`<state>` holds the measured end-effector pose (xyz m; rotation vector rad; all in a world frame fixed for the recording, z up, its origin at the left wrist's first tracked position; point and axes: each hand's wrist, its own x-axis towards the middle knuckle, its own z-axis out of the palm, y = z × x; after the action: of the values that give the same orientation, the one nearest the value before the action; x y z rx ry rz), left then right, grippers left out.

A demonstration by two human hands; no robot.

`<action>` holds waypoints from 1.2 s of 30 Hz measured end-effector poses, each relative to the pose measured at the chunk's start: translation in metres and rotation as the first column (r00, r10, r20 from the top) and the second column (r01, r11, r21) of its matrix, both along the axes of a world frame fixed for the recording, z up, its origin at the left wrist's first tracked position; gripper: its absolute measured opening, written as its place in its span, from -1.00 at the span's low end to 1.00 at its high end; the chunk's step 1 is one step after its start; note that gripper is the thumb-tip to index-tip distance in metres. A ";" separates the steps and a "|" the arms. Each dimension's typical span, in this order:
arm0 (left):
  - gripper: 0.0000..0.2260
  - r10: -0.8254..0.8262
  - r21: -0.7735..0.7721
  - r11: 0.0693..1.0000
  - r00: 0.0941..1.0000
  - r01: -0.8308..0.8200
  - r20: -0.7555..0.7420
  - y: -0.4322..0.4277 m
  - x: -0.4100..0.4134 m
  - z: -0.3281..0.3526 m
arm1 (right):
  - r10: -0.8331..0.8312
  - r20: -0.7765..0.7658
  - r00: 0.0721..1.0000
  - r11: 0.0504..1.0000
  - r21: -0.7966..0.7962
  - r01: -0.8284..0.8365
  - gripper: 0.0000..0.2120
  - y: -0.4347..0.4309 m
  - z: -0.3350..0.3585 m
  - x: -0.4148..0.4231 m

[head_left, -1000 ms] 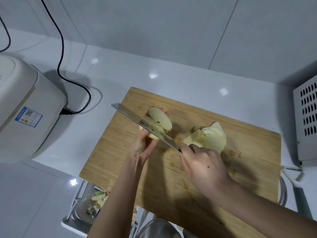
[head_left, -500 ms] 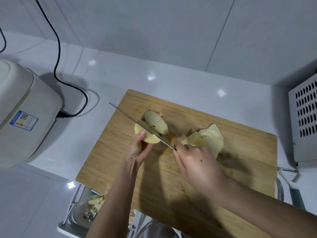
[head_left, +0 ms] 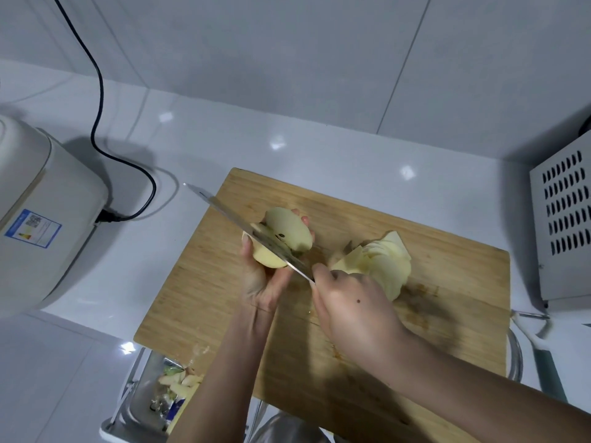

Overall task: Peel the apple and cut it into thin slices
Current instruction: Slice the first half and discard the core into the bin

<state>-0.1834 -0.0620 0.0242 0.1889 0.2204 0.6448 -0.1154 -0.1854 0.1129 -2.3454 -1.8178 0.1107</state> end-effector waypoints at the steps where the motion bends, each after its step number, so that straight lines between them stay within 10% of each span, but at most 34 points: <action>1: -0.38 0.001 -0.043 0.999 1.000 0.000 0.023 -0.001 0.001 0.001 | 0.000 0.003 1.000 1.000 0.000 0.000 -0.64 0.002 0.003 0.000; 8: -0.27 0.024 0.264 0.964 0.982 0.027 -0.188 0.010 -0.007 0.001 | -0.059 -0.058 0.997 0.998 -0.030 0.057 -0.66 0.002 0.003 0.001; 14: -0.39 -0.051 0.092 0.995 0.999 0.049 0.016 0.008 -0.004 0.010 | -0.031 -0.058 0.998 1.000 0.005 0.031 -0.66 0.004 0.007 -0.001; 24: -0.44 0.030 0.355 0.933 0.972 0.057 -0.235 0.010 -0.003 0.017 | -0.053 -0.168 0.984 0.998 0.021 0.057 -0.71 0.004 0.010 0.005; 36: -0.32 0.044 0.042 0.999 0.830 -0.025 -0.556 0.012 -0.011 0.018 | -0.193 -0.546 0.815 0.981 -0.124 0.149 -0.83 0.002 0.048 0.040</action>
<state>-0.1941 -0.0501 0.0425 0.4073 0.7828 0.6172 -0.0759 -0.1838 0.1614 -2.1875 -1.3279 0.7669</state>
